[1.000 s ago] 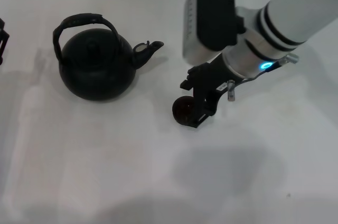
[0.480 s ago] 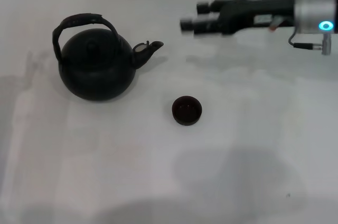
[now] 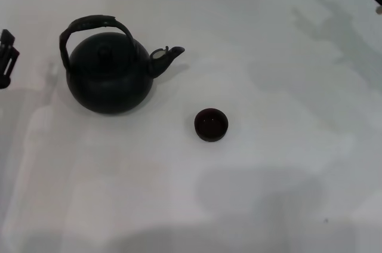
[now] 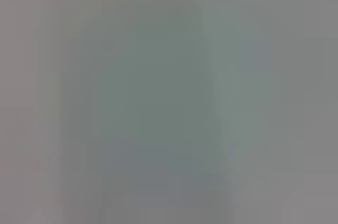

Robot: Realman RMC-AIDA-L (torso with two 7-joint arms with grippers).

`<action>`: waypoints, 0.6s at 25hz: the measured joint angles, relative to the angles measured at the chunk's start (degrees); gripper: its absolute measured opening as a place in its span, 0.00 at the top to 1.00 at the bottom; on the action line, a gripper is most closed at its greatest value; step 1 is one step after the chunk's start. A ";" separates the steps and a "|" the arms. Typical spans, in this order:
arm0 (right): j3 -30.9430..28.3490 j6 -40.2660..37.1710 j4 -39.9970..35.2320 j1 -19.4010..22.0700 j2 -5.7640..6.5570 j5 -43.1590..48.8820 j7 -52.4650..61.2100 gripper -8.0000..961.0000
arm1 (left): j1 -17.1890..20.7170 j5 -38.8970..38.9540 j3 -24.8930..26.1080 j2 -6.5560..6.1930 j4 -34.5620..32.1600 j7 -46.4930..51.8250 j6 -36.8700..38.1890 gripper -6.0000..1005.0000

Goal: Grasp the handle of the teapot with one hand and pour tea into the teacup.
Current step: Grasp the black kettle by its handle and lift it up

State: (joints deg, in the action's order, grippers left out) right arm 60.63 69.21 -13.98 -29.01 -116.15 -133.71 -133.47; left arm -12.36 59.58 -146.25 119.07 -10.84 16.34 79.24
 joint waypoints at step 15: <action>-6.73 -12.64 4.91 -1.27 0.41 -14.85 -21.25 0.11 | 7.13 -17.20 0.01 -0.16 4.77 3.62 10.40 0.20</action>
State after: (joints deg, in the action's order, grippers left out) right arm 53.90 56.58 -9.07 -30.28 -115.74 -148.56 -154.72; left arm -5.23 42.38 -146.24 118.91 -6.07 19.97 89.63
